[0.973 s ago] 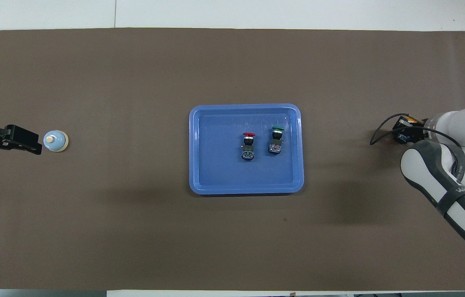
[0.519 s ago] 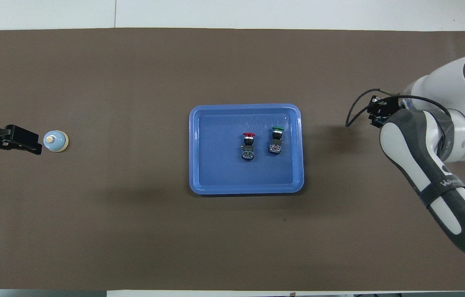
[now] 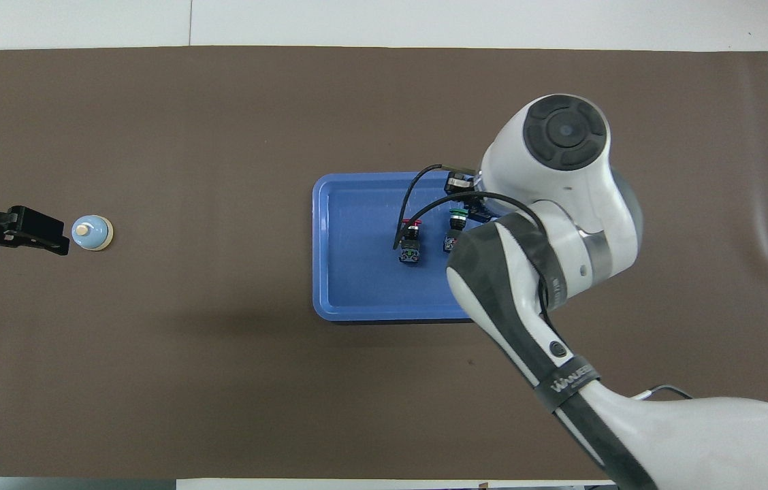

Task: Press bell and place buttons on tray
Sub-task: 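Place the yellow button in the tray beside the red one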

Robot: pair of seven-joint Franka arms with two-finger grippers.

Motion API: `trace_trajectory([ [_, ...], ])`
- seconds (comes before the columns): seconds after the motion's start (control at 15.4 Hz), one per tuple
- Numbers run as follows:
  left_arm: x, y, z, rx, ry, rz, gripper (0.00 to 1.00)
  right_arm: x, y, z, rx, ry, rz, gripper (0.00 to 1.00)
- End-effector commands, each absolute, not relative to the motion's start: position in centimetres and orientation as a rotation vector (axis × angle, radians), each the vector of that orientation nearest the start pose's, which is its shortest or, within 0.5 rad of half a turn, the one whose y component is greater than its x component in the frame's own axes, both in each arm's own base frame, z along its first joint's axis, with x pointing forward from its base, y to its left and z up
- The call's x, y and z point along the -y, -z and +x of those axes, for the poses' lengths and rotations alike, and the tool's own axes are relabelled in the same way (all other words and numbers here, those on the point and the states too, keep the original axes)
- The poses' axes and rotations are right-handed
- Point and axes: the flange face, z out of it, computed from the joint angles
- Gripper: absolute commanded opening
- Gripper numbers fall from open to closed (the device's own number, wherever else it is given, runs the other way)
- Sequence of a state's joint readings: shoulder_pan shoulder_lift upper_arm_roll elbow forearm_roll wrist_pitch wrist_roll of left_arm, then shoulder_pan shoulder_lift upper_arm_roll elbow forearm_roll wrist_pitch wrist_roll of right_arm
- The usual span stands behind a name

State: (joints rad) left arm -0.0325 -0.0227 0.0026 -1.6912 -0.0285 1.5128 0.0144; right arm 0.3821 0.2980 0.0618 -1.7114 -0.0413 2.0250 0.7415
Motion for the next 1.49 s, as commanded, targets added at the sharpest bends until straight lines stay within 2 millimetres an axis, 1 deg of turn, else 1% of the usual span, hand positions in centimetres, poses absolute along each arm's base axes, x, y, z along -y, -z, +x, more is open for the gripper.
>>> trace_trajectory([
  [0.0,1.7,-58.2,53.1,-0.053,-0.238,-3.162,1.0,-34.2,-39.7,56.1,-0.385,-0.006,-3.132,0.0],
  [0.06,1.7,-58.2,53.1,-0.053,-0.238,-3.162,1.0,-36.8,-39.3,55.8,-0.421,0.009,-3.116,0.0],
  [0.13,1.7,-58.2,53.1,-0.053,-0.238,-3.162,1.0,-38.3,-38.6,55.8,-0.441,0.007,-3.112,0.0],
  [0.19,1.7,-58.2,53.1,-0.053,-0.238,-3.162,1.0,-40.1,-37.7,55.2,-0.42,0.001,-3.119,0.0],
  [0.26,1.7,-58.2,53.1,-0.053,-0.238,-3.162,1.0,-41.4,-36.6,54.9,-0.394,-0.002,-3.123,0.0],
  [0.32,1.7,-58.2,53.1,-0.053,-0.238,-3.162,1.0,-42.0,-35.8,54.9,-0.382,0.013,-3.111,0.0],
  [0.39,1.7,-58.2,53.1,-0.053,-0.238,-3.162,1.0,-42.0,-34.7,55.2,-0.38,0.052,-3.084,0.0],
  [0.52,1.7,-58.2,53.1,-0.055,-0.238,-3.162,1.0,-42.1,-32.7,54.2,-0.358,0.068,-3.076,0.0],
  [0.78,1.7,-58.2,53.1,-0.053,-0.238,-3.162,1.0,-42.3,-31.9,53.7,-0.351,0.111,-3.043,0.0],
  [0.84,1.7,-58.2,53.1,-0.053,-0.238,-3.162,1.0,-42.5,-31.8,53.4,-0.354,0.104,-3.047,0.46],
  [0.91,1.7,-58.2,53.1,-0.053,-0.238,-3.162,1.0,-42.6,-31.9,53.3,-0.359,0.097,-3.051,0.99],
  [1.1,1.7,-58.2,53.1,-0.053,-0.238,-3.162,1.0,-42.5,-32.8,53.4,-0.473,0.065,-3.056,1.0],
  [1.17,1.7,-58.2,53.1,-0.055,-0.238,-3.162,1.0,-42.4,-33.9,53.5,-0.48,0.057,-3.061,1.0],
  [1.23,1.7,-58.2,53.1,-0.053,-0.238,-3.162,1.0,-41.1,-34.9,54.2,-0.513,0.044,-3.07,1.0],
  [1.3,1.7,-58.2,53.1,-0.053,-0.238,-3.162,1.0,-39.6,-36.4,55.0,-0.544,0.046,-3.07,1.0],
  [1.43,1.7,-58.2,53.1,-0.053,-0.238,-3.162,1.0,-34.0,-39.6,57.5,-0.635,0.043,-3.062,1.0],
])
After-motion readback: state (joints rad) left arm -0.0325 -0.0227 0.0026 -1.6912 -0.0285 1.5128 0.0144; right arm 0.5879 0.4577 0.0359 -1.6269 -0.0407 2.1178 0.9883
